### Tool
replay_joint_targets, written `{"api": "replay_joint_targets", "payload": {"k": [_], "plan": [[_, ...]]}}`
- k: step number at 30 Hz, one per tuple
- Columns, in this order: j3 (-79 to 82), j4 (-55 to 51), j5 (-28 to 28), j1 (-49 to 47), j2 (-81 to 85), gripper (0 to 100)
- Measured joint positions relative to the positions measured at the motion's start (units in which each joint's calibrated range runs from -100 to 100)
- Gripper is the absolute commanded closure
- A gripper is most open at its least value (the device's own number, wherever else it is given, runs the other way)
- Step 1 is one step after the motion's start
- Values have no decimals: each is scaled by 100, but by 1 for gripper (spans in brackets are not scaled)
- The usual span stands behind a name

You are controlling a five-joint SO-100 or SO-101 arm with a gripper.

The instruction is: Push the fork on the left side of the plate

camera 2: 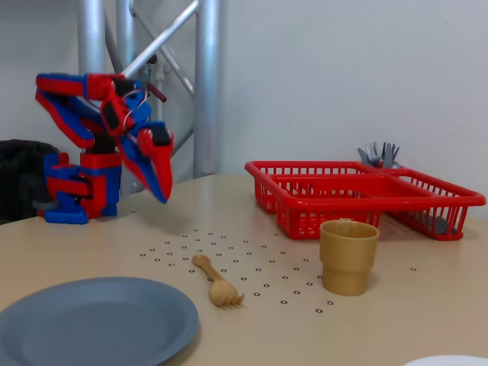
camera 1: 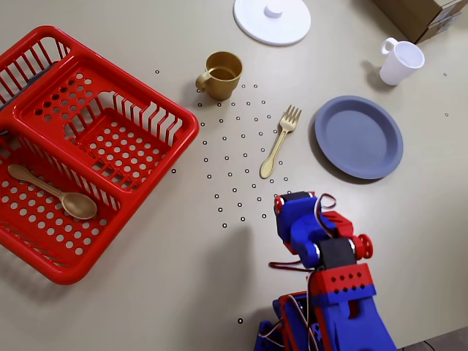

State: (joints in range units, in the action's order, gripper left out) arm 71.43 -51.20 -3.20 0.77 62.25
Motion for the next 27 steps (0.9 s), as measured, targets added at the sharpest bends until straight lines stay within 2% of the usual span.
{"api": "replay_joint_targets", "payload": {"k": [4,16,27], "plan": [[-913,0,5,-182,-964,100],[-2360,385,205,-583,-3145,100],[-3635,393,298,-574,-4796,100]]}}
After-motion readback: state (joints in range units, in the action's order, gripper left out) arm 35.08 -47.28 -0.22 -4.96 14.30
